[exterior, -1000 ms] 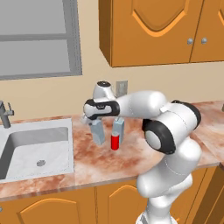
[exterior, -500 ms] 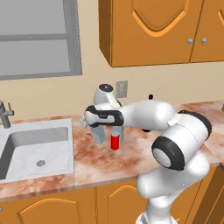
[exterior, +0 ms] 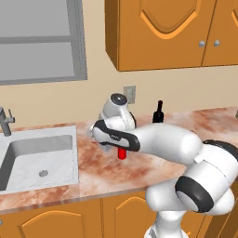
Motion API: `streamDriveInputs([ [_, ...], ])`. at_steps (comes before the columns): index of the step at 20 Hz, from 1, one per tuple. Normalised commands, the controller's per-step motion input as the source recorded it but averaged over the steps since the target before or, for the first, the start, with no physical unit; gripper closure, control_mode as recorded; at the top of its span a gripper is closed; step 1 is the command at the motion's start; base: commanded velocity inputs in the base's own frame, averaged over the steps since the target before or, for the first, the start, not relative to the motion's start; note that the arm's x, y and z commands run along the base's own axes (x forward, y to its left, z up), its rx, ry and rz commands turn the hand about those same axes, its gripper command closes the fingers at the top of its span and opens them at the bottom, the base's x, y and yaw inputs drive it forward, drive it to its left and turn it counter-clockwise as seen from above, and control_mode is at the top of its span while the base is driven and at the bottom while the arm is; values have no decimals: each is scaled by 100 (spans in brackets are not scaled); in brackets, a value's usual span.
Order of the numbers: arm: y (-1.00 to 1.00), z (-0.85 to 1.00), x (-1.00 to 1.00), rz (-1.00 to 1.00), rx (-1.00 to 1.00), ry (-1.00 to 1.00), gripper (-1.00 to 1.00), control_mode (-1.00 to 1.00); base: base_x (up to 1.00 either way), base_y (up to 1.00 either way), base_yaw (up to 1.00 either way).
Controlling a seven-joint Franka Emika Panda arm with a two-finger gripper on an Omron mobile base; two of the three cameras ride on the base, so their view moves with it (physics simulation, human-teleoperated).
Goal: Move the drinks to the dining counter.
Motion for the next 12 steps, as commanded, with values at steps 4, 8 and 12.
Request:
streamDriveInputs([
  [4,0,60,-12,0,5,0,100,-100,0,0,0],
  [8,-1,46,-32,-3,0,0,100,-100,0,0,0],
  [12,-19,51,-53,-7,6,-1,100,-100,0,0,0],
])
